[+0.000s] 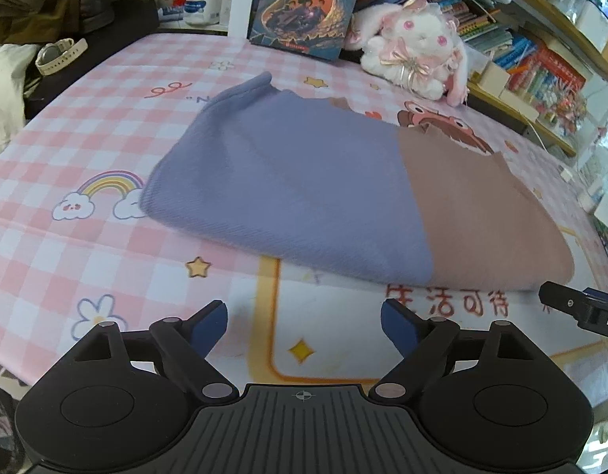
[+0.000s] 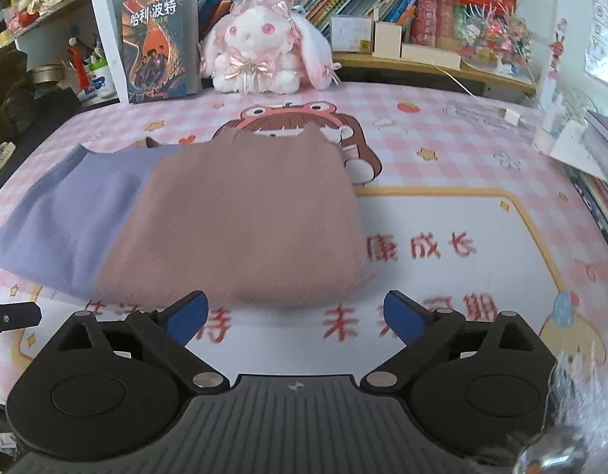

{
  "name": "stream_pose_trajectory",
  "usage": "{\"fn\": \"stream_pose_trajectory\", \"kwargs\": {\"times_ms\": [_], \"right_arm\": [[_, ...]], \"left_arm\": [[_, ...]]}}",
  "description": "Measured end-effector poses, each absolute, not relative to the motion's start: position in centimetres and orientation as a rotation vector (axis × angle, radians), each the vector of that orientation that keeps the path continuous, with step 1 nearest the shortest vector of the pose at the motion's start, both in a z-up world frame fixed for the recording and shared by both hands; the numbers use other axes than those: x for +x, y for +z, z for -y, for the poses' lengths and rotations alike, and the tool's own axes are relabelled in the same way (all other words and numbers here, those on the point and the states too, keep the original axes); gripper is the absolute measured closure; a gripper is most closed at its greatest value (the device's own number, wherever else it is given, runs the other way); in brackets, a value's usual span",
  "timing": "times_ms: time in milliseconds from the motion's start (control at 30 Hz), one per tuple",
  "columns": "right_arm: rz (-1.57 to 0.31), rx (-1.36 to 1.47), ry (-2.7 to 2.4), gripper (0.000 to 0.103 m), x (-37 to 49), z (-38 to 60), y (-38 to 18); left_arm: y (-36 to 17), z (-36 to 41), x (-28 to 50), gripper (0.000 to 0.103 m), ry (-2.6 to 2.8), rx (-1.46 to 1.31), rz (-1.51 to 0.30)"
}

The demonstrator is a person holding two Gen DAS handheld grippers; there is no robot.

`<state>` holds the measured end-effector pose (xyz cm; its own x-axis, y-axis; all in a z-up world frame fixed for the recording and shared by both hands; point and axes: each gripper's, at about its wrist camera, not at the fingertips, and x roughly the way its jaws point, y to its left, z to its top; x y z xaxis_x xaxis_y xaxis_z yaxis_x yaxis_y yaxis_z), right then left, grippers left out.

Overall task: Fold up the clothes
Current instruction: 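Withdraw both open grippers from the folded sweater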

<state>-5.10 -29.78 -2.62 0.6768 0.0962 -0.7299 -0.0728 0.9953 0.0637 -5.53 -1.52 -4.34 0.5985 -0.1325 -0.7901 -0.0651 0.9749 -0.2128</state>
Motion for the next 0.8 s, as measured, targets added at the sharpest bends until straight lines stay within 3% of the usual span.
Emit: {"fn": "stream_pose_trajectory", "kwargs": {"times_ms": [800], "right_arm": [[-0.837, 0.038, 0.017, 0.006, -8.6, 25.6, -3.2]], "left_arm": [[-5.0, -2.4, -6.2, 0.015, -0.118, -0.215, -0.953]]}}
